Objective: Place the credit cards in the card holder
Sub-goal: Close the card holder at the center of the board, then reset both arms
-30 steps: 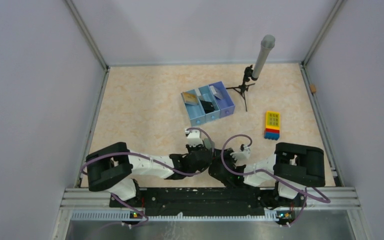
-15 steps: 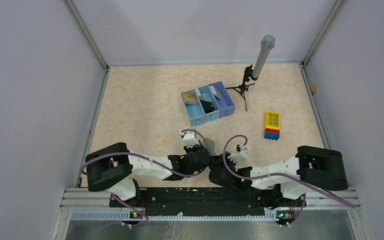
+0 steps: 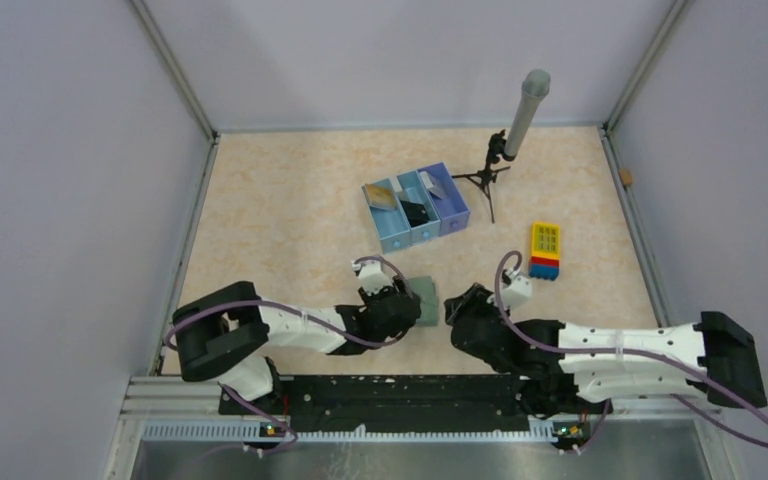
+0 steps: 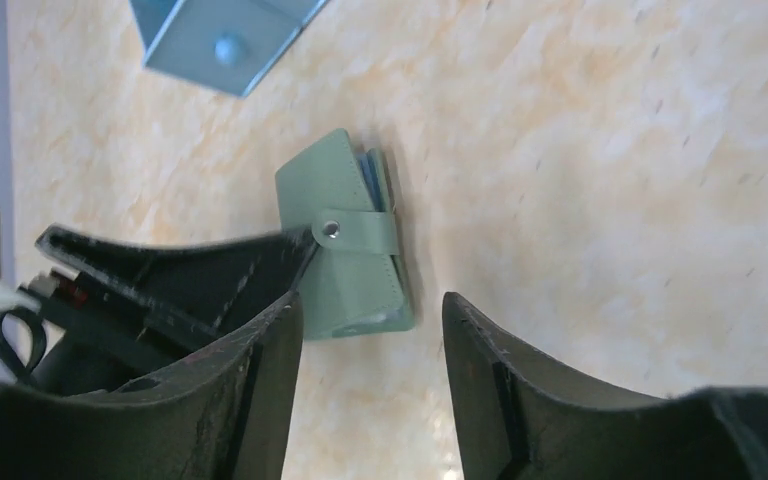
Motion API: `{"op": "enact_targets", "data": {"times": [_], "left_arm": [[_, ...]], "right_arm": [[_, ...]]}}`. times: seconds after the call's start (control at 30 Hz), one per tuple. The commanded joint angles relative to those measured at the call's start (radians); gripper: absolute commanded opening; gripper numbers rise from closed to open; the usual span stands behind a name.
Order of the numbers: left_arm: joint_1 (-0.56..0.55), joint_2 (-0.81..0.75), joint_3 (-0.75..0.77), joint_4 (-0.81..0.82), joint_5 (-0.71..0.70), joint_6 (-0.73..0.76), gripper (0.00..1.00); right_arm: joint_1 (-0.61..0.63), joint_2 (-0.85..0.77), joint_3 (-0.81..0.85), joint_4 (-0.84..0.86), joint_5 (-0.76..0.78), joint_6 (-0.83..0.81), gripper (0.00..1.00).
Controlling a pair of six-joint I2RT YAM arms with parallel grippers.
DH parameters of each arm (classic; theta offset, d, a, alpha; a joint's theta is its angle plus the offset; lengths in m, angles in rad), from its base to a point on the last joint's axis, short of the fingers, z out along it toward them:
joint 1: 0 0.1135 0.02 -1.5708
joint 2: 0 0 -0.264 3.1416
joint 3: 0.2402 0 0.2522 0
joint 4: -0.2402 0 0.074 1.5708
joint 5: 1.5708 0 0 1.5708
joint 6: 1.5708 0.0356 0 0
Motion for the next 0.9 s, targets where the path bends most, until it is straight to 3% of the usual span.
{"op": "enact_targets", "data": {"times": [0.0, 0.17, 0.33, 0.43, 0.47, 0.53, 0.73, 0.87], "left_arm": [[0.034, 0.0, -0.008, -0.188, 0.032, 0.077, 0.71], [0.08, -0.109, -0.008, -0.23, 0.045, 0.184, 0.98], [0.234, -0.297, -0.019, -0.276, 0.213, 0.352, 0.99], [0.329, -0.461, 0.008, -0.386, 0.244, 0.433, 0.99], [0.364, -0.513, 0.025, -0.429, 0.251, 0.464, 0.99], [0.468, -0.61, 0.052, -0.502, 0.302, 0.523, 0.99], [0.898, -0.712, 0.178, -0.679, 0.584, 0.695, 0.99], [1.044, -0.716, 0.199, -0.706, 0.638, 0.738, 0.99]], "right_arm": [[-0.172, -0.08, -0.018, 0.093, -0.12, -0.376, 0.56], [-0.429, -0.183, -0.057, 0.188, -0.293, -0.661, 0.7], [-0.764, -0.212, -0.045, 0.208, -0.558, -0.894, 0.75], [-0.917, -0.212, -0.004, 0.176, -0.608, -0.993, 0.76], [-0.948, -0.216, 0.009, 0.164, -0.601, -1.015, 0.76], [-0.992, -0.231, 0.038, 0.142, -0.556, -1.062, 0.87], [-0.999, -0.302, 0.082, 0.094, -0.384, -1.091, 0.89], [-0.999, -0.367, 0.069, 0.105, -0.351, -1.098, 0.89]]}}
